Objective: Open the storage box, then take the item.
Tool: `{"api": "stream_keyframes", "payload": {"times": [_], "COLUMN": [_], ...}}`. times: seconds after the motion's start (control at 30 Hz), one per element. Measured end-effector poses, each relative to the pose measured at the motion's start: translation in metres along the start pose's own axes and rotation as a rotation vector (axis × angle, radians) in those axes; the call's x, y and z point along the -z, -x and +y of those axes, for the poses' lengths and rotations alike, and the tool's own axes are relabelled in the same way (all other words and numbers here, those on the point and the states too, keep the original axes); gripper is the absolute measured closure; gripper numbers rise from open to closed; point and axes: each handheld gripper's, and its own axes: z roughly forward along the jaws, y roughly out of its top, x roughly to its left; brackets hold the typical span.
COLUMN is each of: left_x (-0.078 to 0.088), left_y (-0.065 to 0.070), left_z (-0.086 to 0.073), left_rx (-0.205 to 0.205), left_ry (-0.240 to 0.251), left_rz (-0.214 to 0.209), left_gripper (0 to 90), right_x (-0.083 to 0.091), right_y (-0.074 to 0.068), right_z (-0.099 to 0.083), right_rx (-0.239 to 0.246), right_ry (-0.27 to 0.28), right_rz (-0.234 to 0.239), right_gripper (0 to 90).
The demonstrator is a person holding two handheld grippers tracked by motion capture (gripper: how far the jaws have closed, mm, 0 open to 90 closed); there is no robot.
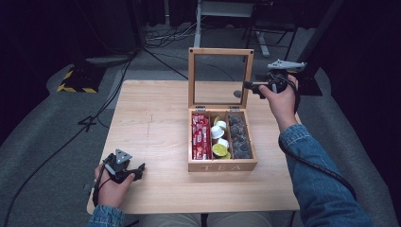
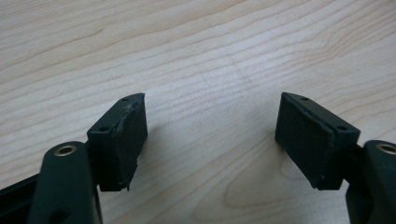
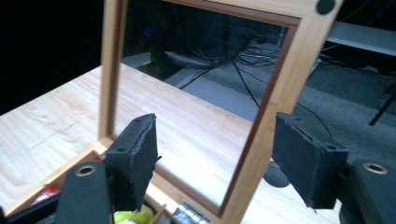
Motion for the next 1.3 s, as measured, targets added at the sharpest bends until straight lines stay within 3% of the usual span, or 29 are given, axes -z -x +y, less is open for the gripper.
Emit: {"api": "stream_keyframes", "payload": {"times": [0.1,0.53,0.57,0.77,0.97,1.3], "left_x": [-0.004,-0.011,-0.011,-0.011,-0.011,-0.011], "left_y": [-0.003,-0.004,-0.004,-0.004,-0.004,-0.004], "left_z": [0.002,0.008,0.008,0.008,0.008,0.008], "left_rx": [0.018,0.029,0.031,0.031,0.032,0.030], "left_ry": [0.005,-0.002,-0.002,-0.001,-0.001,-0.002], "left_rz": [-0.017,-0.013,-0.013,-0.012,-0.012,-0.012], "left_gripper": [23.3,18.8,18.8,18.7,18.6,18.5], "right_x": [0.006,0.026,0.027,0.025,0.019,0.010], "right_y": [-0.008,-0.051,-0.060,-0.080,-0.096,-0.110], "right_z": [-0.002,-0.004,-0.005,-0.012,-0.020,-0.029], "right_rx": [0.001,0.047,0.057,0.052,0.032,0.027], "right_ry": [-0.002,0.003,0.005,-0.004,-0.032,-0.052], "right_rz": [0.030,0.154,0.174,0.216,0.236,0.257], "right_gripper": [31.4,33.8,32.8,27.6,20.4,20.5]}}
